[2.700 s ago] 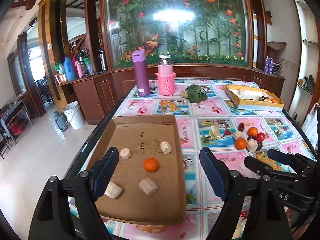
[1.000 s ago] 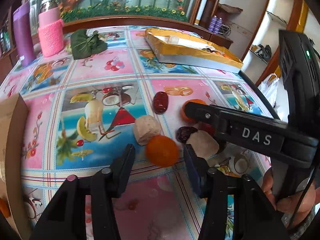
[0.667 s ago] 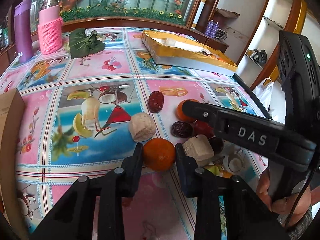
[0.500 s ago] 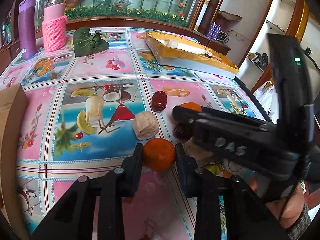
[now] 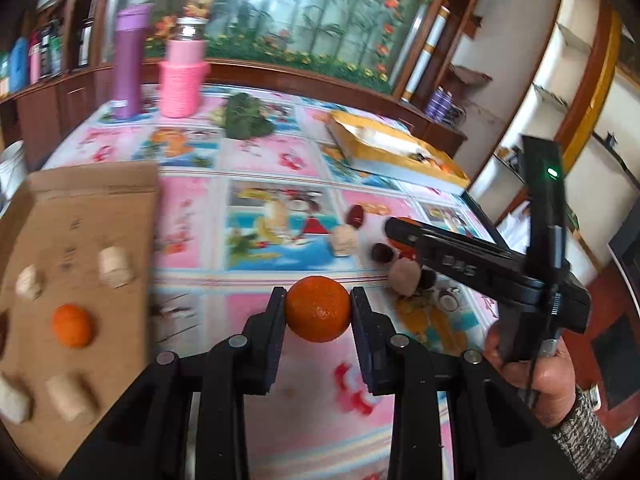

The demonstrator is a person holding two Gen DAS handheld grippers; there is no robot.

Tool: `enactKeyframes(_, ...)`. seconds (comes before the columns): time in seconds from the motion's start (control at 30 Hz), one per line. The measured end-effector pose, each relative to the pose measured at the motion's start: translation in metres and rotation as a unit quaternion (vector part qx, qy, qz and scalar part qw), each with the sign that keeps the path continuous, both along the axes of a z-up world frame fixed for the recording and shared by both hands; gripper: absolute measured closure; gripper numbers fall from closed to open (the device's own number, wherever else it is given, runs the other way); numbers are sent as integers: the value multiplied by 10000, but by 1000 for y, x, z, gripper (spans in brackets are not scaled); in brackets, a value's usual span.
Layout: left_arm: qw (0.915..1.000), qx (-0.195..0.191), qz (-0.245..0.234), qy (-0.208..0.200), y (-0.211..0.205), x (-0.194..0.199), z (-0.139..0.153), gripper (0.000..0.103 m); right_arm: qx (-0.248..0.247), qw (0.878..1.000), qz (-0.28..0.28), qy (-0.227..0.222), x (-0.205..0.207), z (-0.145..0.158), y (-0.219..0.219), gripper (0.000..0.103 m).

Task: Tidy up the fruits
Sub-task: 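Grasp a tangerine with the left tool while the right tool grasps another tangerine, then carry both tangerines into the cardboard box and open both tools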

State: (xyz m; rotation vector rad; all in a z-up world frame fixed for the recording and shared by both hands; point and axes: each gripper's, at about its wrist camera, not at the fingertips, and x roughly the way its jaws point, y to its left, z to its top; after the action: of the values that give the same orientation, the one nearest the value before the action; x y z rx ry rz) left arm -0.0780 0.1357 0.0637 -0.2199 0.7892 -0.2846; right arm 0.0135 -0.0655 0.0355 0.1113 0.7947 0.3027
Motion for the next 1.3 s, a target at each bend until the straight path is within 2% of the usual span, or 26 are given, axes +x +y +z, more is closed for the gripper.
enactKeyframes(0.13, 9977, 90, 677, 48, 57, -24, 3, 72, 116, 9992, 375, -96, -25, 21, 32, 66)
enactKeyframes(0.27, 9916, 194, 1269, 143, 107, -36, 2, 72, 317, 9952, 921, 32, -44, 30, 81, 66)
enactKeyframes(0.37, 9869, 504, 1528, 146, 136, -30, 10, 72, 322, 9907, 1315, 128, -56, 29, 119, 66)
enactKeyframes(0.47, 9839, 812, 1582, 150, 155, -9, 19, 72, 238, 9869, 1587, 132, -59, 34, 157, 65)
enactKeyframes(0.6, 9805, 999, 1648, 377, 183, 31, 13, 72, 206, 9830, 1809, 234, -39, 40, 202, 65)
enactKeyframes(0.7, 9786, 796, 1742, 756, 205, 59, -3, 72, 50, 9814, 1874, 422, -15, 32, 233, 65)
enactKeyframes(0.83, 9742, 582, 1843, 1169, 223, 77, -23, 72, -326, 9782, 1951, 637, 11, 12, 265, 65)
enactKeyframes(1.0, 9701, 488, 1882, 1453, 232, 85, -38, 72, -495, 9719, 2109, 924, 27, -5, 287, 65)
enactKeyframes(1.2, 9697, 535, 1904, 1432, 234, 88, -37, 71, -688, 9705, 2125, 903, 33, -8, 293, 64)
enactKeyframes(1.27, 9703, 544, 1889, 1408, 233, 88, -38, 69, -696, 9698, 2142, 931, 33, -9, 294, 63)
enactKeyframes(1.3, 9710, 511, 1872, 1397, 233, 87, -37, 63, -687, 9697, 2148, 935, 34, -9, 294, 62)
